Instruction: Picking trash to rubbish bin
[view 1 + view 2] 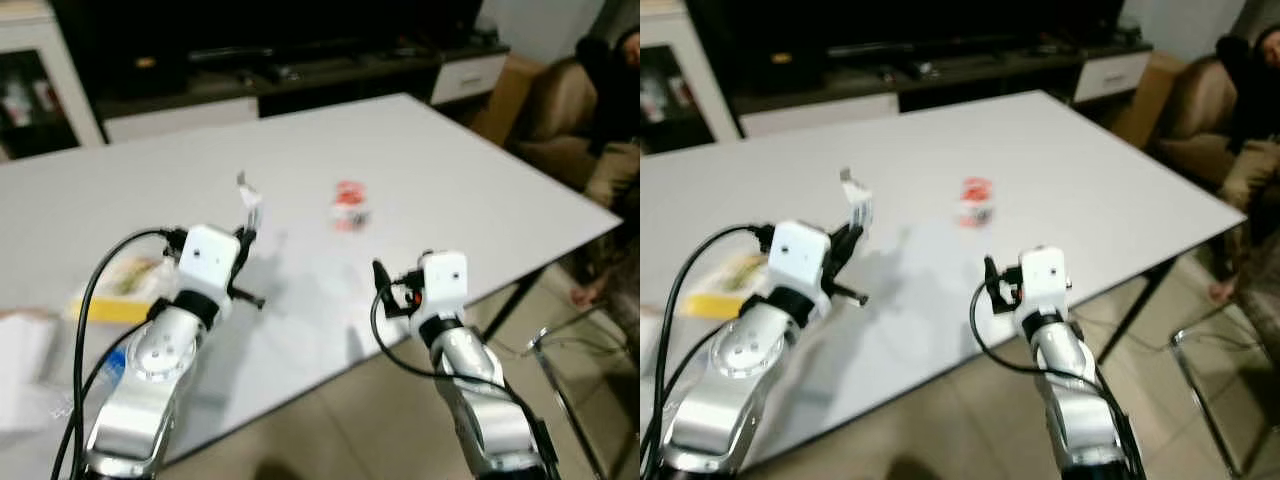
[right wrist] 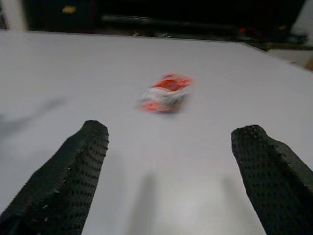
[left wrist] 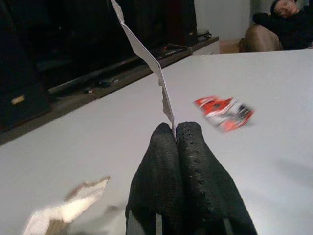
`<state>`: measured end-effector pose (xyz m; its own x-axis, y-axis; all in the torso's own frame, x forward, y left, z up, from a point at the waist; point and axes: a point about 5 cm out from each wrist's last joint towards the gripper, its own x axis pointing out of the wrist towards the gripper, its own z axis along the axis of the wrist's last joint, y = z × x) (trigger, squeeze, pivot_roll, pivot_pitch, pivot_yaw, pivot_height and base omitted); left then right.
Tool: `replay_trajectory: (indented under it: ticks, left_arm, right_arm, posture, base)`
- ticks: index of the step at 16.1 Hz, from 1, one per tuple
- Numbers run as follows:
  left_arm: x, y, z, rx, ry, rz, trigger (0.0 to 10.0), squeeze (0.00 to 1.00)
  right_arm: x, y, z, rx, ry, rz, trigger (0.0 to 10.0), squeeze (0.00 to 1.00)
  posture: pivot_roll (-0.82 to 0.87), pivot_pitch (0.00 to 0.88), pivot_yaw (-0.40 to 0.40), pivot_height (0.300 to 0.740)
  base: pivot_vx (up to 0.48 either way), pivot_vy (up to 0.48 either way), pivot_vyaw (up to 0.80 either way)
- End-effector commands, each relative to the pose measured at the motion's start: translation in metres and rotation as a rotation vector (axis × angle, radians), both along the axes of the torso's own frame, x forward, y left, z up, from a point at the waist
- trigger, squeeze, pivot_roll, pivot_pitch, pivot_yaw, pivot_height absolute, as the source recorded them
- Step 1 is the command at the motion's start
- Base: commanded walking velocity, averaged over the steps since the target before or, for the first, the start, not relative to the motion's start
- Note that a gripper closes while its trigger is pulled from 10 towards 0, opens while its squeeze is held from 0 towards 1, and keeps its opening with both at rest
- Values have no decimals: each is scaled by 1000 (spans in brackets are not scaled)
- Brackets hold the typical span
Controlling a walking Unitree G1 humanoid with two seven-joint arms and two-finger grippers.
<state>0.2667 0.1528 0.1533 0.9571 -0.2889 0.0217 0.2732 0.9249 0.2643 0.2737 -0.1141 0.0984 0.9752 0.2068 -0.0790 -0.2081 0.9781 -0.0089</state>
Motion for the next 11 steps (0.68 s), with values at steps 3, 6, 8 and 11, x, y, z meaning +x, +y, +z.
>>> replay_trajectory:
  ticks: [3,6,8,11]
  left_arm:
    - [2,7,0,-23,19,49,10000,0]
    - [1,7,-2,-67,28,66,10000,0]
    - [1,6,-1,-63,28,60,10000,0]
    - [2,5,1,-86,10,61,10000,0]
  right_arm:
    - [3,2,7,-22,-28,4,10000,0]
    - [5,-1,8,-56,-31,-1,10000,0]
    - [7,-2,9,-75,-36,-10,10000,0]
    - [13,-5,11,-85,-33,-17,10000,0]
  posture:
    - [51,0,-43,740]
    - [51,0,-47,740]
    - [53,0,-48,740]
    - [58,0,-57,740]
  base:
    - [0,-480,0]
    - [0,-109,0]
    - [0,0,0]
    - [0,0,0]
